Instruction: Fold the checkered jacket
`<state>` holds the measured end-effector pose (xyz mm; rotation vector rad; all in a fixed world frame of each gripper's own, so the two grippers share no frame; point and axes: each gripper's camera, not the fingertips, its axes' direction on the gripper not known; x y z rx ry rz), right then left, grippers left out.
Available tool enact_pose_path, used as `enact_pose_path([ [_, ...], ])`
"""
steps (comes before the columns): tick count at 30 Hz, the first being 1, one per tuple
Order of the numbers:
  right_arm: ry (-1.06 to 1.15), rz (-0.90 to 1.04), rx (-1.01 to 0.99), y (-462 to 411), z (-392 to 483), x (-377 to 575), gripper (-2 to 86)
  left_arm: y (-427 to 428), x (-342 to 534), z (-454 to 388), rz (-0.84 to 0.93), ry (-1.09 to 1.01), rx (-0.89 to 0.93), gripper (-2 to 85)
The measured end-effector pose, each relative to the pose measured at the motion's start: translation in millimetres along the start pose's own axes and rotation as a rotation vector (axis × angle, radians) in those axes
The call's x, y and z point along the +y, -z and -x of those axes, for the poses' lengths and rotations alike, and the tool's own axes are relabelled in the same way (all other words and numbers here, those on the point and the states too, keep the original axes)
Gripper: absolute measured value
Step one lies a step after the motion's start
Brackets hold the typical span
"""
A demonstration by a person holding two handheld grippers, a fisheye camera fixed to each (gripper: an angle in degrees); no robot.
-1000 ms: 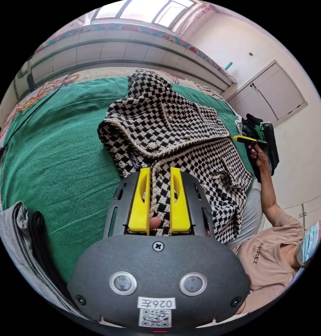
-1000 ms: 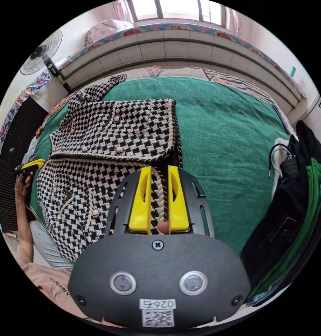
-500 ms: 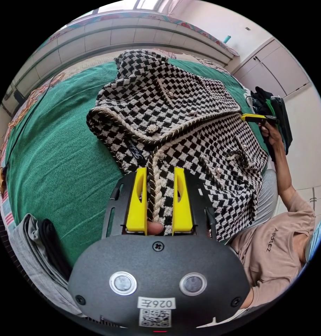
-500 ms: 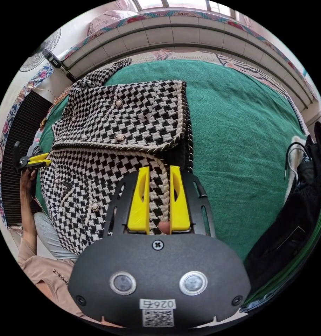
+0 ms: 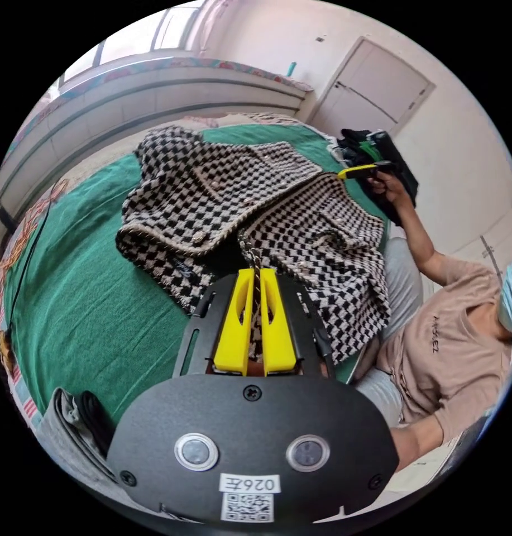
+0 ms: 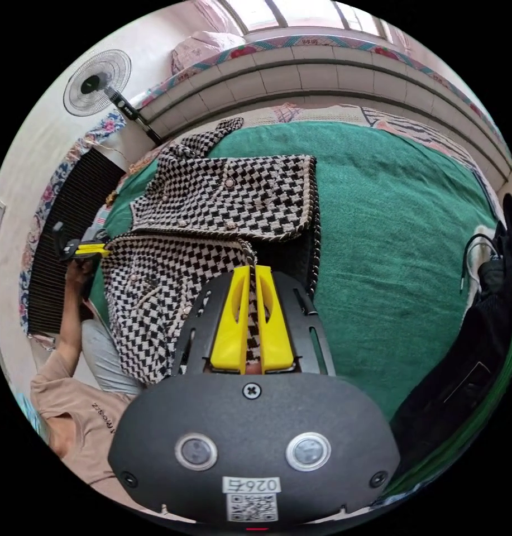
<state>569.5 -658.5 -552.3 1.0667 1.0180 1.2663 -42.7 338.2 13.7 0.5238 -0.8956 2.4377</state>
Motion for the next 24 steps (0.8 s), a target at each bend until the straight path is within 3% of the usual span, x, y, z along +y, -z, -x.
enact_pose_path([
  [3, 0.018, 0.003, -0.132, 13.1, -18.4, 10.8, -1.2, 15.4, 9.5, -14.5, -0.035, -0.135, 0.119, 0.2],
  [6, 0.042, 0.014, -0.235, 15.2, -33.2, 18.5, -0.3, 22.6, 15.8, -23.5, -0.026, -0.18, 0.117, 0.1],
  [14, -0.042, 0.01, -0.035, -35.5, -43.9, 0.2, 8.9, 23.3, 18.0, -25.9, 0.01, -0.204, 0.141, 0.2],
  [19, 0.015, 0.1, 0.182, -76.8, -28.9, -12.3, 3.9, 34.0, 25.0, -34.5, 0.016, -0.273, 0.191, 0.2],
  [24, 0.158, 0.158, 0.022, -60.4, -20.7, -4.0, -0.9, 59.6, 36.3, -39.6, -0.058, -0.343, 0.244, 0.3],
])
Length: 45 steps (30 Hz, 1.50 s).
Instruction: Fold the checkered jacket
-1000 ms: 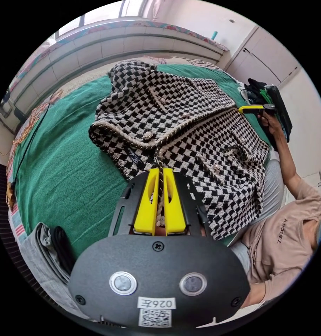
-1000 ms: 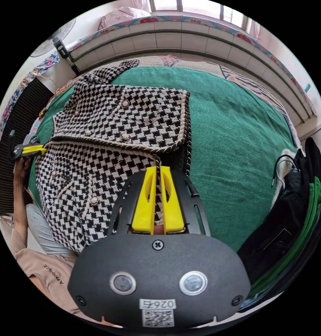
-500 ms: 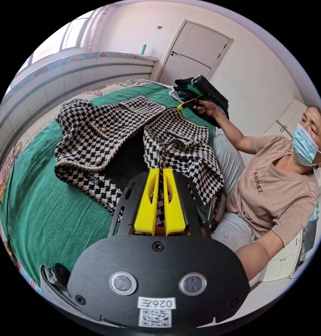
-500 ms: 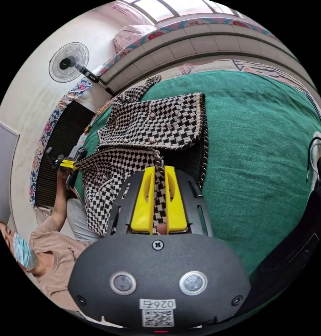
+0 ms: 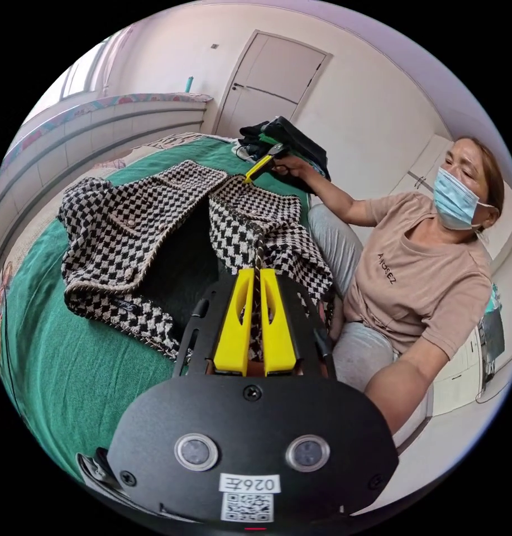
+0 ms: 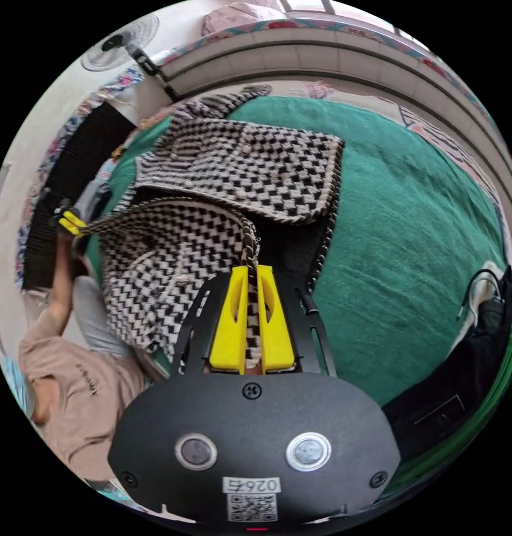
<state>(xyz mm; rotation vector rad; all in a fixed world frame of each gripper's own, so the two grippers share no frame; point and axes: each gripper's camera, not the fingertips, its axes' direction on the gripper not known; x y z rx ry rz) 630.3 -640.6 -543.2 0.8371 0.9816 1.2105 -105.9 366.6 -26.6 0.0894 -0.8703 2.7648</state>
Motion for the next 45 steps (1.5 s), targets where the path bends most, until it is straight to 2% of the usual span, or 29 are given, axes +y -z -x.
enact_pose_path([
  [2, 0.051, -0.127, -0.172, 28.8, -7.3, 19.5, -1.1, 14.7, 3.9, -1.3, -0.061, 0.005, -0.023, 0.3],
  [4, 0.009, -0.249, -0.222, 45.7, -23.3, 30.6, -1.1, 38.5, 11.4, 8.8, -0.189, 0.115, -0.103, 0.2],
  [8, -0.188, -0.406, -0.182, 32.8, -58.0, 23.9, -1.1, 51.5, 24.5, 38.9, -0.302, 0.422, -0.309, 0.2],
  [11, -0.289, -0.378, -0.097, -10.2, -68.1, -2.0, -1.1, 28.0, 30.6, 72.2, -0.26, 0.636, -0.299, 0.5],
  [13, -0.301, -0.293, -0.042, -41.7, -69.9, -20.8, -1.0, -1.0, 28.2, 92.8, -0.07, 0.731, -0.284, 1.6],
  [15, -0.307, -0.216, -0.004, -73.8, -70.6, -36.6, -0.9, -13.9, 23.1, 96.3, 0.063, 0.736, -0.314, 3.7],
  [20, -0.291, -0.155, 0.079, -126.5, -67.3, -57.7, -0.8, 17.6, 10.4, 69.2, 0.031, 0.741, -0.406, 1.7],
  [22, -0.286, -0.15, 0.104, -142.4, -67.2, -60.4, -0.6, 40.9, 13.9, 48.8, 0.015, 0.817, -0.599, -0.3],
  [24, -0.293, -0.147, 0.115, -158.6, -69.2, -61.9, 0.1, 52.7, 15.5, 33.9, -0.001, 0.836, -0.686, -0.7],
  [27, -0.344, -0.149, 0.178, -181.3, -72.6, -59.5, -0.1, 53.7, 6.1, 15.7, -0.056, 0.754, -0.61, -0.9],
  [28, -0.373, -0.135, 0.26, -189.2, -71.0, -56.8, -0.5, 48.7, -1.2, 11.2, -0.062, 0.717, -0.57, -0.9],
  [31, -0.377, -0.172, 0.388, -201.1, -57.1, -47.3, -0.9, 29.4, -22.5, 3.1, -0.02, 0.646, -0.569, -1.0],
  [35, -0.289, -0.259, 0.281, -227.0, -46.7, -36.1, -0.9, -5.5, -41.8, 5.3, 0.09, 0.579, -0.525, -1.0],
  [37, -0.26, -0.208, 0.217, -253.4, -52.1, -37.2, -0.9, -35.9, -44.4, 17.9, 0.24, 0.605, -0.504, -1.0],
  [40, -0.215, -0.07, 0.23, -305.5, -57.5, -36.1, -0.8, -26.6, -49.3, 15.4, 0.19, 0.665, -0.46, -1.0],
  [42, -0.203, -0.086, 0.286, -304.2, -51.2, -24.8, -0.7, -14.6, -54.7, 1.9, 0.131, 0.67, -0.482, -1.0],
  [45, -0.112, -0.224, 0.307, -279.4, -24.6, 8.8, -0.1, 6.4, -75.3, -39.4, 0.011, 0.535, -0.428, -1.0],
])
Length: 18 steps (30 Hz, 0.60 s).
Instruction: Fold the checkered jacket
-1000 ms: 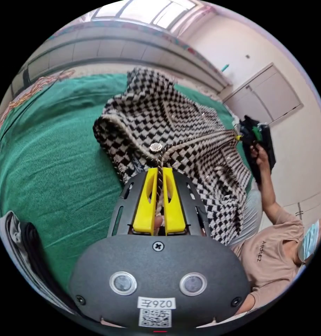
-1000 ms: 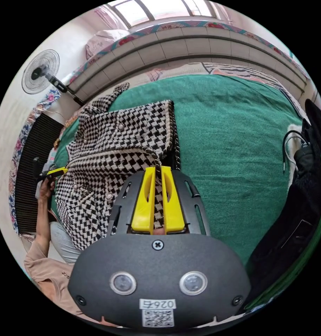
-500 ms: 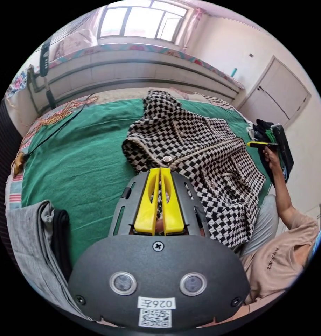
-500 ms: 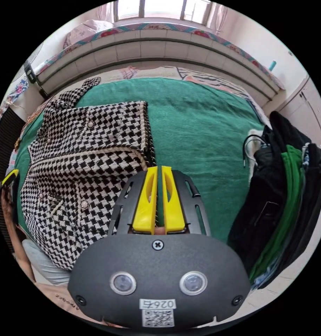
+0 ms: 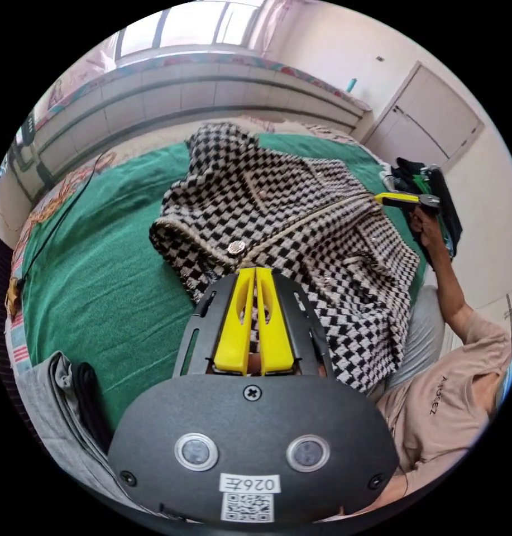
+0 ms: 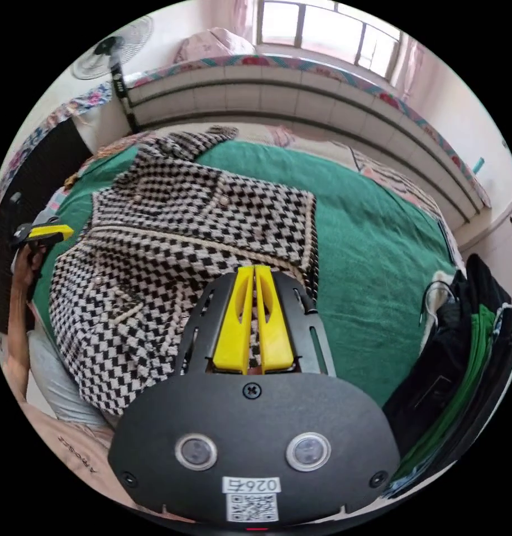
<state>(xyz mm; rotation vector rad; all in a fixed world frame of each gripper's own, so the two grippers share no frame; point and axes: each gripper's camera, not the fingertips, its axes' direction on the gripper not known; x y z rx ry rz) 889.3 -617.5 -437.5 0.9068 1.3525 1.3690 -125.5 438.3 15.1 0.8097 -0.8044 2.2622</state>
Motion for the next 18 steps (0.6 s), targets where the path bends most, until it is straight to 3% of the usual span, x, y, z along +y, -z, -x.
enact_pose_path([
  [3, 0.173, -0.08, -0.186, 34.0, 20.8, 35.3, 4.6, 27.5, 2.7, -44.2, -0.093, -0.163, 0.109, -0.9],
  [5, 0.341, -0.016, -0.43, 38.4, 40.2, 56.5, 11.5, 34.5, 3.5, -68.8, -0.112, -0.24, 0.175, -0.7],
  [7, 0.456, 0.061, -0.577, 32.3, 57.3, 70.6, 12.6, 35.6, 5.7, -101.5, -0.087, -0.355, 0.278, 0.1],
  [11, 0.617, 0.217, -0.47, 6.8, 94.8, 111.5, 14.0, 34.0, 15.6, -148.6, -0.024, -0.489, 0.324, 6.3],
  [15, 0.673, 0.329, -0.38, -26.4, 107.0, 143.7, 13.0, 16.3, 44.5, -209.3, 0.079, -0.645, 0.195, 13.9],
  [18, 0.683, 0.387, -0.303, -53.7, 106.2, 162.6, 3.4, -13.3, 66.3, -249.4, 0.258, -0.733, 0.105, 18.6],
])
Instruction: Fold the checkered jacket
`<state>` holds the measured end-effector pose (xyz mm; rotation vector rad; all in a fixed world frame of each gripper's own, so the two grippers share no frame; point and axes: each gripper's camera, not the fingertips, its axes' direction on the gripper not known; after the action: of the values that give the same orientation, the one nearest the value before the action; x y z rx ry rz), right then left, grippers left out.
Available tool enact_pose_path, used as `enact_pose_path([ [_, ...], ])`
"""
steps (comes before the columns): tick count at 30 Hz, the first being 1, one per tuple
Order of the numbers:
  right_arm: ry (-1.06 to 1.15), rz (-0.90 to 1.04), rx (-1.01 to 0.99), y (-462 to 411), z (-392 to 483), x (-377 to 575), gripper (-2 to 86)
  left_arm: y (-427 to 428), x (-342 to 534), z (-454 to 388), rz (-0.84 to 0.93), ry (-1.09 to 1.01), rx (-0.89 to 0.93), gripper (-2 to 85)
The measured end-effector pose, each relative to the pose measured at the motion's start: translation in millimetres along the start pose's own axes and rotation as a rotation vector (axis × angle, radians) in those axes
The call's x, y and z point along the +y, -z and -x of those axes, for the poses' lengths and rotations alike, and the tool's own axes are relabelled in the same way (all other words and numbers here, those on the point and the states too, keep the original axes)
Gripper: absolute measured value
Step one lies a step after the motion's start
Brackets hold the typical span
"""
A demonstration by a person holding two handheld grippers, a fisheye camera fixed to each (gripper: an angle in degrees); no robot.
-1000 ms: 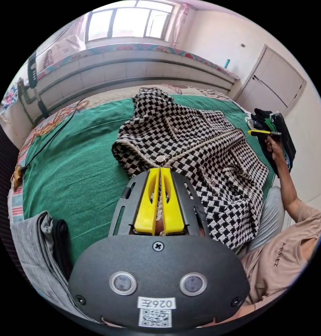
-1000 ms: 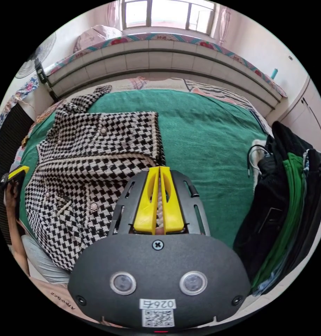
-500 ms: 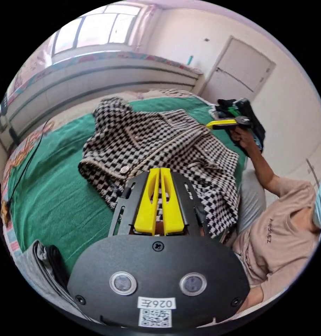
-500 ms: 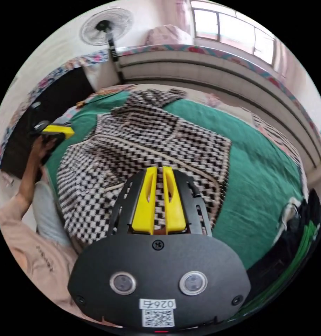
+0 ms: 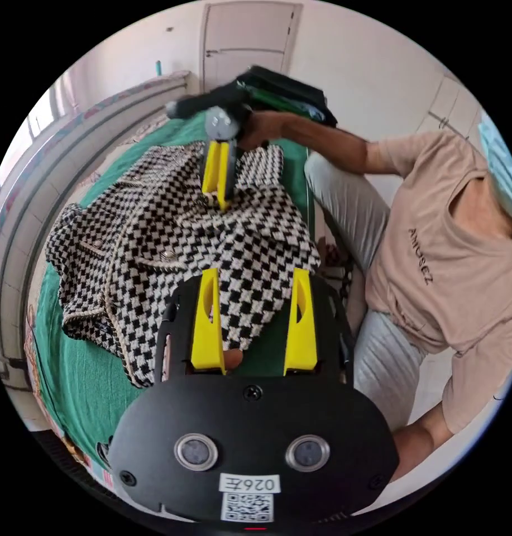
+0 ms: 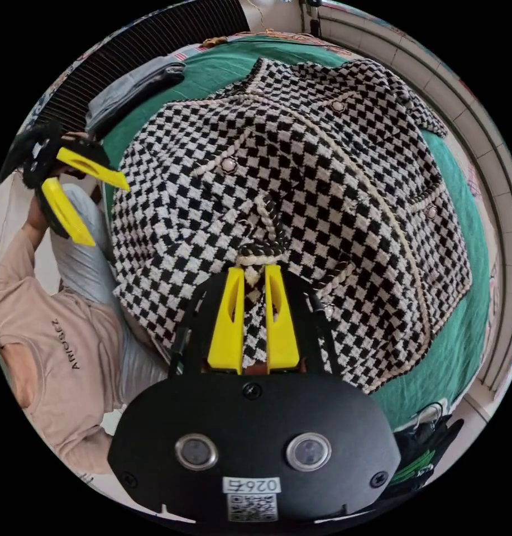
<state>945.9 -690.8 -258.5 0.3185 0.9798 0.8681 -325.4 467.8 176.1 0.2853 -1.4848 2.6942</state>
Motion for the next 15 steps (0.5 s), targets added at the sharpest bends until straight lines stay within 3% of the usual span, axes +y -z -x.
enact_pose_path([
  [3, 0.028, 0.005, 0.068, -1.1, 2.2, 23.0, 0.6, -23.2, -11.3, -35.7, 0.124, -0.055, -0.101, 22.1],
  [6, 0.114, -0.157, -0.021, 39.3, 2.6, 68.9, 0.3, -26.6, -20.7, -59.9, 0.136, -0.09, -0.194, 23.2],
  [11, 0.268, -0.785, -0.173, 161.8, 8.5, 203.6, 0.0, -25.8, -33.6, -66.4, 0.069, -0.097, -0.238, 23.2],
  [15, 0.273, -1.12, -0.154, 209.4, 26.4, 281.9, 0.0, -50.7, -44.5, -58.0, 0.17, -0.102, -0.332, 22.8],
])
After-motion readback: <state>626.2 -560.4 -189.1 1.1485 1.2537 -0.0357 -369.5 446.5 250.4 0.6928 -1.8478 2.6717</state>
